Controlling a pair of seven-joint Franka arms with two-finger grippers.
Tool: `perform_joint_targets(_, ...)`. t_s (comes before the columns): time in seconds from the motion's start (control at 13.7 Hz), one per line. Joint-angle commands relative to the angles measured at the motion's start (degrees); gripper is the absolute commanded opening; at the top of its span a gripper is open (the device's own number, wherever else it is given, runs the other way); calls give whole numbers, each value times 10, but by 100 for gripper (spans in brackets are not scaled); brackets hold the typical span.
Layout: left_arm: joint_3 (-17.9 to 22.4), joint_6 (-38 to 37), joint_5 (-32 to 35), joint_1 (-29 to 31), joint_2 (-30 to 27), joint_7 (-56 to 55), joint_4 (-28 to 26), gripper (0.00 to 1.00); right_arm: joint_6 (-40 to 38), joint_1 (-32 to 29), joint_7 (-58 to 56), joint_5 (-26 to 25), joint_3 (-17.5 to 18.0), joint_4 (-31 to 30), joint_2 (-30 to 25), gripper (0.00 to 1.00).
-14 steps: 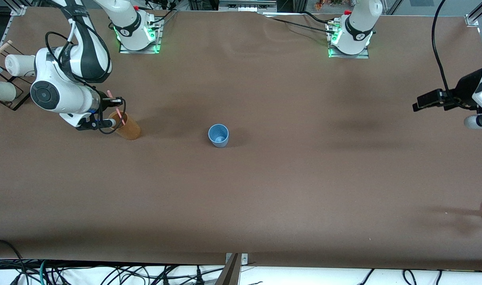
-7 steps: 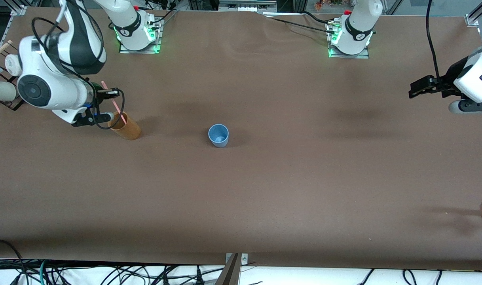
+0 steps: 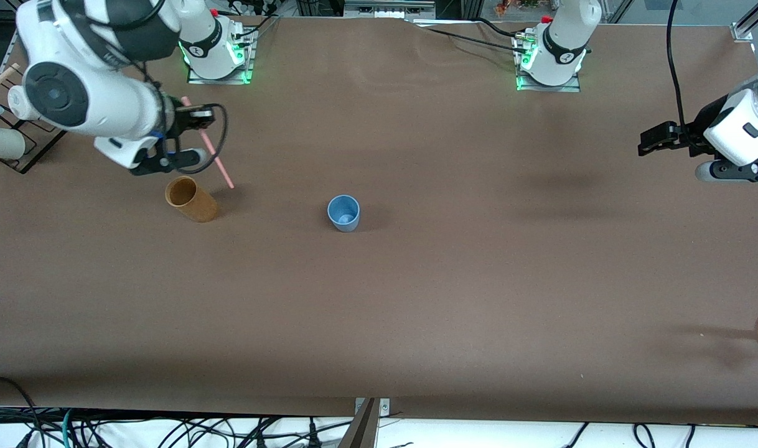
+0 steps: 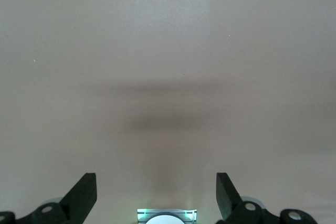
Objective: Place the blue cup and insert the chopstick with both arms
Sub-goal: 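Grasp the pink chopstick with the right gripper while the left gripper withdraws, then carry the chopstick with the right gripper and lower it into the blue cup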
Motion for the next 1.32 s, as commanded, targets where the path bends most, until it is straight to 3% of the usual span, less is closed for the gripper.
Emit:
perform_joint_targets(0.0,-2,3,5,-1,5,14,8,100,-11,51,125,57,-2,70,60,0)
perform_joint_targets(0.29,-2,3,4,1,12,14,11,100,33,110,240,88,-2,164,149,0)
perform_joint_targets(0.51,-2,4,4,-1,12,14,12,100,98,126,255,114,-2,169,189,0)
perform_joint_targets(0.88,-2,6,4,1,12,14,12,100,148,143,250,110,-3,169,236,0)
perform_joint_targets(0.95,-1,6,4,1,12,14,12,100,154,145,254,112,-3,169,242,12)
perform_joint_targets(1.02,-2,6,4,-1,14,14,12,100,154,148,255,110,-3,169,245,99)
perform_joint_targets(1.24,-2,6,4,-1,15,14,13,100,151,144,250,108,-6,170,241,100)
